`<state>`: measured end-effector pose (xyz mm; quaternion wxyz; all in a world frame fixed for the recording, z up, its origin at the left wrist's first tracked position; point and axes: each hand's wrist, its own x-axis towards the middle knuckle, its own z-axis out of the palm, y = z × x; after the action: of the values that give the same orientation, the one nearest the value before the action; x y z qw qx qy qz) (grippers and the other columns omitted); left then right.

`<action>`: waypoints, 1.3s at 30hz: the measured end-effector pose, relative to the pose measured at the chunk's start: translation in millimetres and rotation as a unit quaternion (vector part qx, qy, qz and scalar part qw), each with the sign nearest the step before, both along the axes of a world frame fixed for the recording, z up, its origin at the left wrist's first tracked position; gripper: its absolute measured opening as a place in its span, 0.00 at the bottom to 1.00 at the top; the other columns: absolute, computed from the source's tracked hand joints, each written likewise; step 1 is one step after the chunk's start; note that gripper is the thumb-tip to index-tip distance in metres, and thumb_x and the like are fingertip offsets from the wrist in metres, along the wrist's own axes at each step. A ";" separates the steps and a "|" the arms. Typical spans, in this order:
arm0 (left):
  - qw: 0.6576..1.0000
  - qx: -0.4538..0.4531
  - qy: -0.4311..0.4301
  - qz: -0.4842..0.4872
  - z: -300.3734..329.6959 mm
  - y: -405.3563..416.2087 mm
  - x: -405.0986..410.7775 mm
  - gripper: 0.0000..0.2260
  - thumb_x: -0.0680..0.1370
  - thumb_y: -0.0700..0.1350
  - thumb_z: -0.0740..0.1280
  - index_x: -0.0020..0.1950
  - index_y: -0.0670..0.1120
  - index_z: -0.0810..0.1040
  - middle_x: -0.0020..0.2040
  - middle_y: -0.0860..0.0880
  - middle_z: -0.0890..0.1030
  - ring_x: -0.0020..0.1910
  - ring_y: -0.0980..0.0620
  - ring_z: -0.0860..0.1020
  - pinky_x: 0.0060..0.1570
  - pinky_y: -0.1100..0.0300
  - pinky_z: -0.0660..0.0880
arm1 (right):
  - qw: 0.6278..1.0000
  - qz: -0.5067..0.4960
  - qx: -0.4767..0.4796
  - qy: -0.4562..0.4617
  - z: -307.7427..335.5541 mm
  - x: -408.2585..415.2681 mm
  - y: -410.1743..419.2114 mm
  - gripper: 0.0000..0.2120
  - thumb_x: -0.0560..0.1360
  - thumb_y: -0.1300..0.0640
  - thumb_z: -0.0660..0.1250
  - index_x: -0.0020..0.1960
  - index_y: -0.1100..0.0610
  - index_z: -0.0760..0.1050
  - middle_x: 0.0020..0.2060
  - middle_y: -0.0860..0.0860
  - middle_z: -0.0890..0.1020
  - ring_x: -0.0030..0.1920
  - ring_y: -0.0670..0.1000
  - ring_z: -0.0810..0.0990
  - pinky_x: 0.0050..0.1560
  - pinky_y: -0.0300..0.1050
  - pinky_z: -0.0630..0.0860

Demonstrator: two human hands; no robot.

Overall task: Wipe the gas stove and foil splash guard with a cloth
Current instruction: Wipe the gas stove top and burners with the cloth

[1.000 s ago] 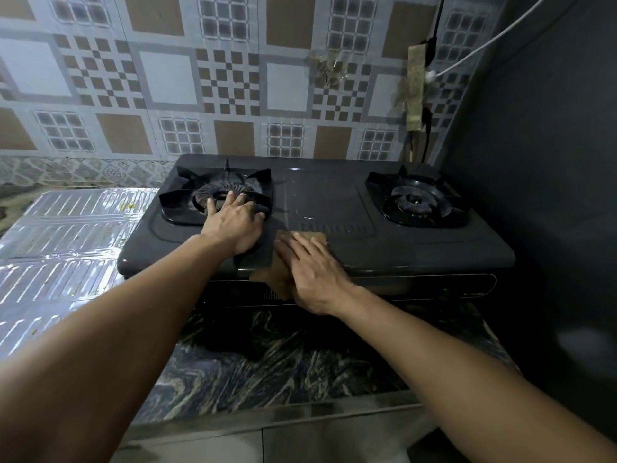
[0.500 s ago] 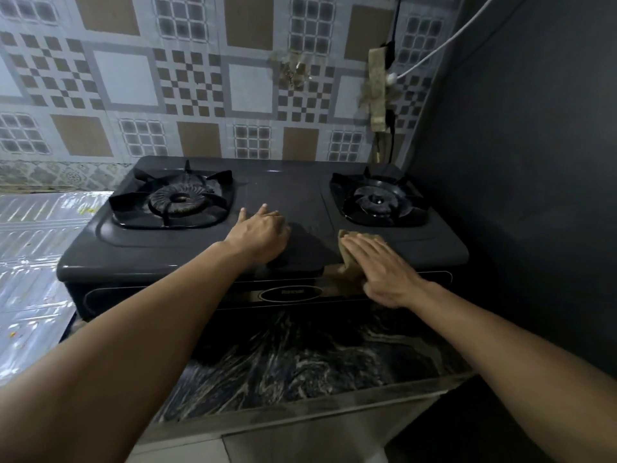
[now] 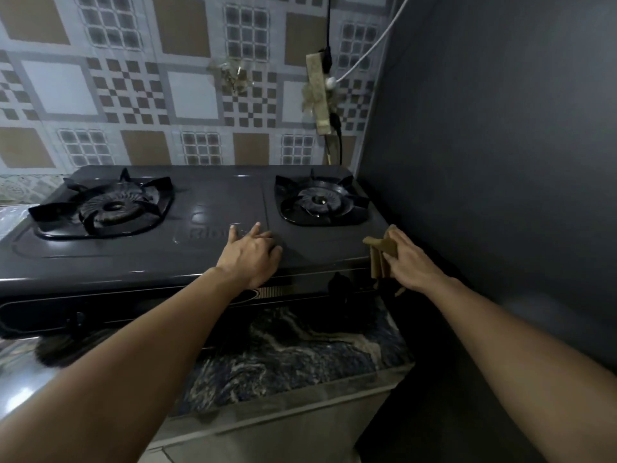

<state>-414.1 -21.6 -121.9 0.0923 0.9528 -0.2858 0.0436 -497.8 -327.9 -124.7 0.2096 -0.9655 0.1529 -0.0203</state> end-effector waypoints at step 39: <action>0.983 0.025 0.027 0.179 1.1 100.6 -65.8 0.20 0.78 0.54 0.58 0.68 0.48 0.72 0.73 0.49 0.69 0.72 0.47 0.66 0.69 0.42 0.62 | 0.943 0.290 -0.155 -0.060 -4.0 37.0 180.1 0.32 0.78 0.38 0.54 0.77 0.49 0.53 0.78 0.49 0.53 0.78 0.53 0.48 0.75 0.63 0.41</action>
<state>-480.0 79.0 -120.8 0.0669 0.9914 -0.1090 0.0267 -460.9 -147.8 -128.7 0.0625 -0.9857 -0.1511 -0.0397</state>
